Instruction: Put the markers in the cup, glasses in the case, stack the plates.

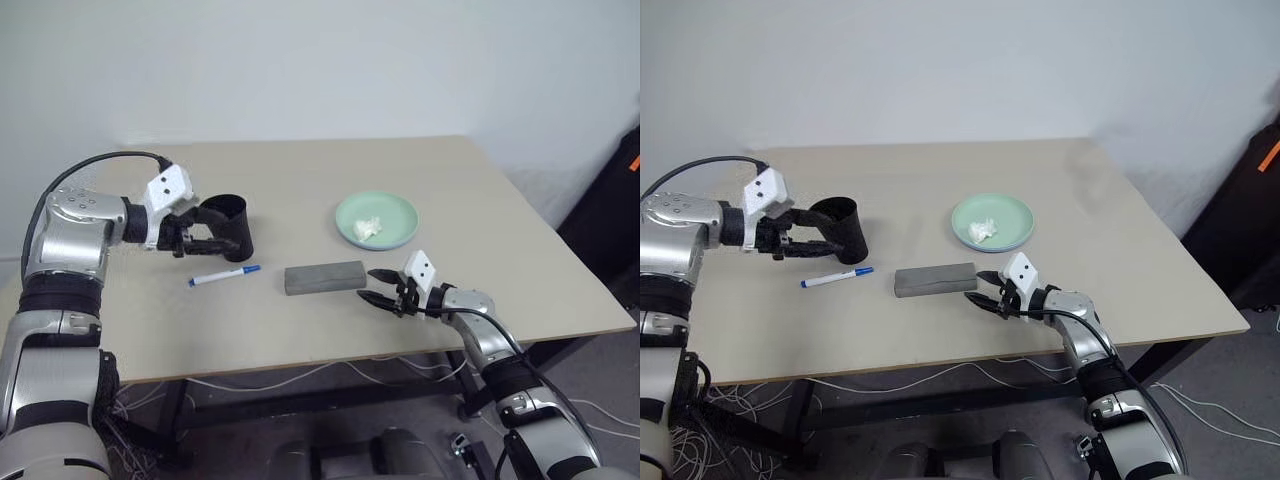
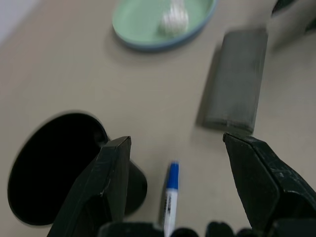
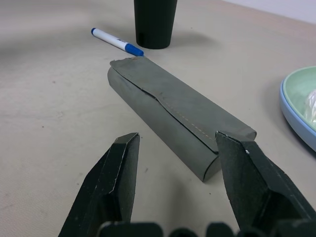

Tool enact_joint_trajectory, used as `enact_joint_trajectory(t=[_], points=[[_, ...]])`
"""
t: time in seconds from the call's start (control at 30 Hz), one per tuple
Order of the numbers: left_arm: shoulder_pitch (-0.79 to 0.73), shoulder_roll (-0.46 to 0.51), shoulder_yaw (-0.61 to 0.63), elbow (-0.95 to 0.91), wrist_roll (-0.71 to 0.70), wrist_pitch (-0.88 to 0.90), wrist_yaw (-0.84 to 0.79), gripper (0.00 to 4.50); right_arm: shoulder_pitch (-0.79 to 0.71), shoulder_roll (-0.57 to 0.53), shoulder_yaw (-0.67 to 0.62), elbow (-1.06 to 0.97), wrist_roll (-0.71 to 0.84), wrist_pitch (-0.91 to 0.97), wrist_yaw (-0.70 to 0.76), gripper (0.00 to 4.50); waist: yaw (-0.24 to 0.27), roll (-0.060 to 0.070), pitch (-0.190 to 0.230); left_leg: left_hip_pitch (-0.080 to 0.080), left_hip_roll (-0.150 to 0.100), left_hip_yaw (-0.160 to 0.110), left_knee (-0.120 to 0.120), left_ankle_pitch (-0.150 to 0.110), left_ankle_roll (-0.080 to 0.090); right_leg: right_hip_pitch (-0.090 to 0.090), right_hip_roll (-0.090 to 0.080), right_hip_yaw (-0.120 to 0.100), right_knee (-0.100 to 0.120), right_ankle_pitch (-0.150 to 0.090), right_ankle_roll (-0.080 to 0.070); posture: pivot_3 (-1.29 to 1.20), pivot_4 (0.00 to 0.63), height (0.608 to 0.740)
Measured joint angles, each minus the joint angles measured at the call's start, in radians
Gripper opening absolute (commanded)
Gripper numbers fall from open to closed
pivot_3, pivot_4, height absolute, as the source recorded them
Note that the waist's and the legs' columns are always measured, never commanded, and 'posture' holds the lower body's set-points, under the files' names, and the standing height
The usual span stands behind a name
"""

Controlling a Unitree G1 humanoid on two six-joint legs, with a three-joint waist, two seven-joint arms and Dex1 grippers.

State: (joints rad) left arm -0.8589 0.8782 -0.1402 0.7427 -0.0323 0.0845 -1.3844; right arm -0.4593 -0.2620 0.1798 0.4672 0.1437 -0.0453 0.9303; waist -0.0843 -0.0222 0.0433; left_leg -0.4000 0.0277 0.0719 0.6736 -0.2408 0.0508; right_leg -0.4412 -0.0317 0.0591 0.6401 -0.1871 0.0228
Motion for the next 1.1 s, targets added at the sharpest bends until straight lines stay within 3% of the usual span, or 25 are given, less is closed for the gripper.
enact_joint_trajectory(t=[0.3,0.5,1.1], points=[[-0.136,-0.031,-0.168,0.293,0.261,-0.16,0.092,3.12,0.0,-0.002,-0.002,0.001,-0.001,-0.001,-0.011,2.66,0.005,-0.001,0.001,-0.002,0.0,0.0,0.0,0.002,0.003,-0.002,0.0,0.0,0.0,0.0,0.0,0.0,0.0,0.74],[-0.174,-0.084,-0.194,0.438,0.34,-0.204,0.19,4.46,0.0,-0.01,-0.003,-0.001,-0.001,0.0,-0.013,2.66,0.012,-0.002,0.001,-0.003,0.0,0.0,0.0,0.002,0.003,-0.003,0.0,0.0,0.0,0.0,0.0,0.0,0.0,0.74],[-0.173,-0.151,-0.194,0.548,0.39,-0.182,0.175,4.46,0.001,-0.022,-0.003,-0.003,0.0,0.001,-0.017,2.66,0.012,-0.003,0.002,-0.004,-0.001,0.0,0.002,0.002,0.003,-0.003,0.0,0.0,0.0,0.0,0.0,0.0,0.0,0.74]])
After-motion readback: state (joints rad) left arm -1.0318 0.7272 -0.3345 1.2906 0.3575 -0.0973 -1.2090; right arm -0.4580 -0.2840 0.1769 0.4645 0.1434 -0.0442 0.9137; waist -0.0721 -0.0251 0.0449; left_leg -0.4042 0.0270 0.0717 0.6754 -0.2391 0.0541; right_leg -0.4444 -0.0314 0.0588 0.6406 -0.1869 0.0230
